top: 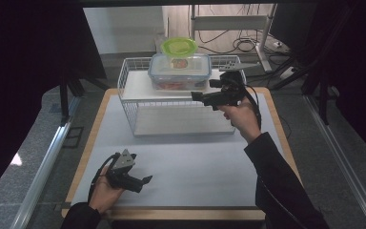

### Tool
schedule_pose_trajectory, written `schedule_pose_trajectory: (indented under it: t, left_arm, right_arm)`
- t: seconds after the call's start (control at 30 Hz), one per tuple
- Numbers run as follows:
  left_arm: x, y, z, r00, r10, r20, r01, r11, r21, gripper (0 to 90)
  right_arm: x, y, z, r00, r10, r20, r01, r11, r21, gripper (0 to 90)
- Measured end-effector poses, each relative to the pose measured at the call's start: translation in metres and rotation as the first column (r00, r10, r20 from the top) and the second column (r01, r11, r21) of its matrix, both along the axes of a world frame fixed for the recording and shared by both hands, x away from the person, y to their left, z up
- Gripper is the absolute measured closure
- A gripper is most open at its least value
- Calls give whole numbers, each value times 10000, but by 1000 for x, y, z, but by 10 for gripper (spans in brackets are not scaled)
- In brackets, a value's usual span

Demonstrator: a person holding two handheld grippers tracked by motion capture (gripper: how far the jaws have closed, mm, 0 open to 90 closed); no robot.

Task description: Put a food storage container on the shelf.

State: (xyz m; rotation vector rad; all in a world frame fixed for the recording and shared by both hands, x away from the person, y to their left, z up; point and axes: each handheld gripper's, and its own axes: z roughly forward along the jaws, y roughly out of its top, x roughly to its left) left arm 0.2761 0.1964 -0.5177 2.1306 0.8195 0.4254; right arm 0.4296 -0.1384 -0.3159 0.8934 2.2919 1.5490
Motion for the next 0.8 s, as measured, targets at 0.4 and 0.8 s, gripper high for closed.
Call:
schedule_pose_trajectory:
  t: [0.4,0.8]
  left_arm:
    - [1,2,1,10000,5,-37,-5,9999,-139,6]
    - [1,1,0,10000,35,-53,-35,9999,-112,0]
  right_arm:
    - [-17,2,-24,9996,269,-13,-269,9991,-332,59]
    - [-27,-6,-53,9996,122,-270,-144,9963,-846,26]
